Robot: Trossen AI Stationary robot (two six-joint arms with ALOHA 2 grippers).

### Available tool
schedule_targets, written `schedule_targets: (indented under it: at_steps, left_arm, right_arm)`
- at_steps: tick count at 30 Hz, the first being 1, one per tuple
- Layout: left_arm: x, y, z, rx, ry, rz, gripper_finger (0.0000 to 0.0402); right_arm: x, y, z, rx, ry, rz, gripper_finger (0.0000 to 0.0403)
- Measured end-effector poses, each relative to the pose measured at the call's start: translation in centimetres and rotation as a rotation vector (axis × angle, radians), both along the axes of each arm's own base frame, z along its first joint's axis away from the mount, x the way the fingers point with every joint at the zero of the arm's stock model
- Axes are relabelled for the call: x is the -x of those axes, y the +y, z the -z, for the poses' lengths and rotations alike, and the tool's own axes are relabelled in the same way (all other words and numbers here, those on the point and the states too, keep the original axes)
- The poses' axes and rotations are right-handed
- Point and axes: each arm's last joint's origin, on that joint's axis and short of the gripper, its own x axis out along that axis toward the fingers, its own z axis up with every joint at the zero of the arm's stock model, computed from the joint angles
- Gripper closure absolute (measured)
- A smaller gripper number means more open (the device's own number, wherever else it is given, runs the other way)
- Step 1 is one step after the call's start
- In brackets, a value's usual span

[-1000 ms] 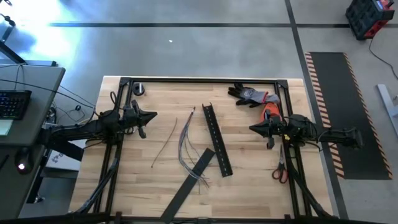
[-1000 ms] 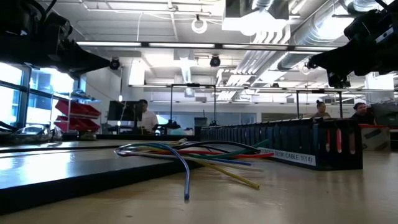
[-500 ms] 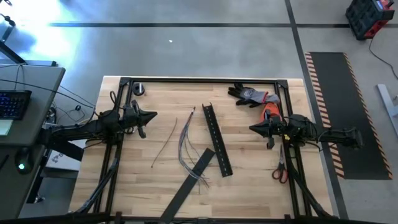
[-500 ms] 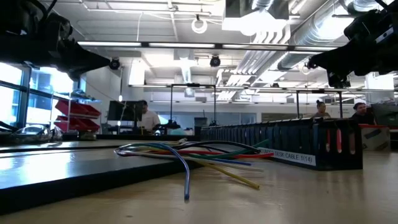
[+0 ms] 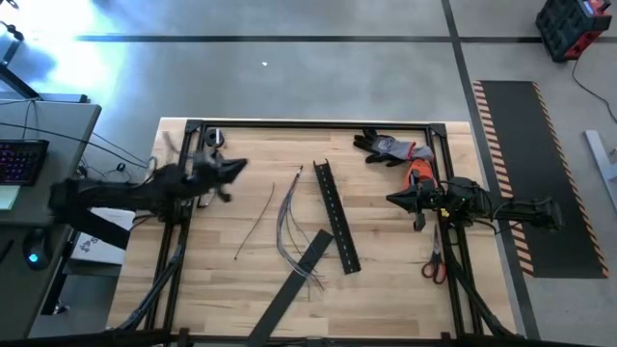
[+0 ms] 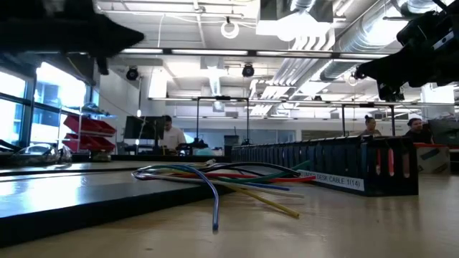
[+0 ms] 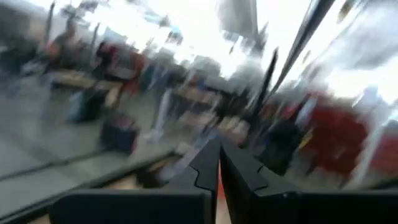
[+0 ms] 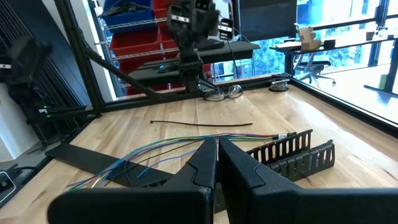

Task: Ziptie cables
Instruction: Move the black cable duct to the top of the table

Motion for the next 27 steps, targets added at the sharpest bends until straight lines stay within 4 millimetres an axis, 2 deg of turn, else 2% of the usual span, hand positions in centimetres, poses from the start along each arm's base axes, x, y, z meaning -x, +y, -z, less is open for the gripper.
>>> schedule_targets:
  at_steps: [2,7,12,14,16,21,24,27]
  left_arm:
    - [-3.0,0.5,-0.6,-0.021,0.12,0.008,0.0389]
    - [-11.8,2.4,-1.4,-0.118,0.351,0.185,0.0349]
    - [-18.8,4.8,-0.2,-0.221,0.565,0.453,0.0291]
    - [-20.5,5.2,0.7,-0.306,0.668,0.615,0.0272]
    - [-22.0,5.5,1.9,-0.391,0.761,0.699,0.0261]
    - [-25.2,5.9,4.3,-0.526,0.953,0.715,0.026]
    - [-26.5,5.9,5.6,-0.543,1.025,0.771,0.0264]
    - [-27.2,5.5,5.7,-0.565,1.076,0.832,0.027]
  right_arm:
    - [0.0,0.0,0.0,0.0,0.0,0.0,0.0403]
    - [0.0,0.0,0.0,0.0,0.0,0.0,0.0403]
    - [0.0,0.0,0.0,0.0,0.0,0.0,0.0403]
    - [0.0,0.0,0.0,0.0,0.0,0.0,0.0403]
    - [0.0,0.0,0.0,0.0,0.0,0.0,0.0403]
    - [0.0,0.0,0.0,0.0,0.0,0.0,0.0403]
    - [0.0,0.0,0.0,0.0,-0.001,0.0,0.0403]
    - [0.0,0.0,0.0,0.0,0.0,0.0,0.0403]
